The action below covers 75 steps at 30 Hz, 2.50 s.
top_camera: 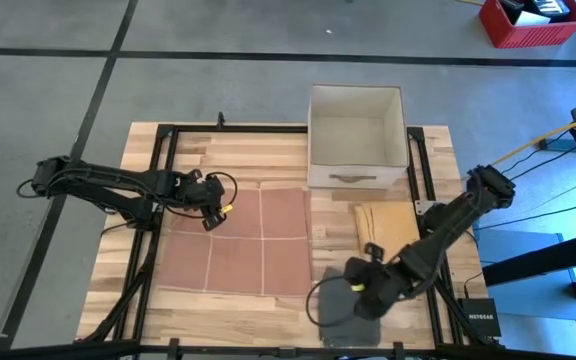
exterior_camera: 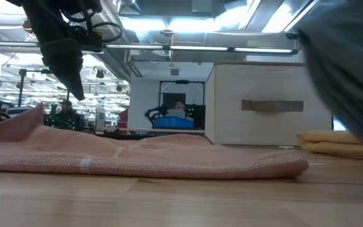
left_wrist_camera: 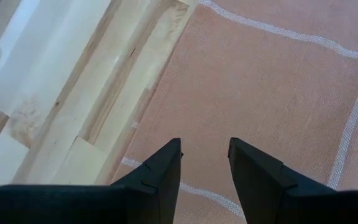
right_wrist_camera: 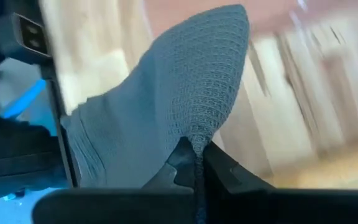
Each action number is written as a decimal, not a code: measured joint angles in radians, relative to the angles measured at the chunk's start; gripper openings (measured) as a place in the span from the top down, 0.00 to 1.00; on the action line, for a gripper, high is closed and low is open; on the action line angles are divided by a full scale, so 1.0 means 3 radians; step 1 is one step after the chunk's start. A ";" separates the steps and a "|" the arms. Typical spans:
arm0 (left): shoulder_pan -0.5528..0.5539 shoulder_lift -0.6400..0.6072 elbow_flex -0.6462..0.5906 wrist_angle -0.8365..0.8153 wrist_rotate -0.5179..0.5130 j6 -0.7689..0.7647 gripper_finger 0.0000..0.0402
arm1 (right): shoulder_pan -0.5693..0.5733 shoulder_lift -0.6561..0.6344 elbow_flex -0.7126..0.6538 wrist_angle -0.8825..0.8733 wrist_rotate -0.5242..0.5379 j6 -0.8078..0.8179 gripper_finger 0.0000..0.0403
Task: Fold towel
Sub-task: Stack the gray towel on the yellow towel, then fold the brown towel
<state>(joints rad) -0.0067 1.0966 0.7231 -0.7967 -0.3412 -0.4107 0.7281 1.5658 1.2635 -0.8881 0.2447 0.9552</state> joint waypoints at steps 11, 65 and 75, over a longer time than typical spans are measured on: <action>-0.0001 0.0000 0.0000 0.0000 0.0003 0.0052 0.68 | 0.0191 -0.0100 0.0392 -0.1713 0.0023 0.0853 0.99; -0.0001 0.0000 0.0001 0.0280 0.0002 0.0214 0.68 | -0.1835 -0.1151 -0.1383 -0.1567 0.1041 -0.2249 0.90; 0.0000 0.0000 0.0001 0.0271 0.0003 0.0238 0.68 | -0.1886 -0.1123 -0.1117 -0.1673 0.0489 -0.2056 0.53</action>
<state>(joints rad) -0.0067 1.0966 0.7235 -0.7153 -0.3405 -0.3393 0.1623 1.2289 0.9284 -1.3901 0.3914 0.3385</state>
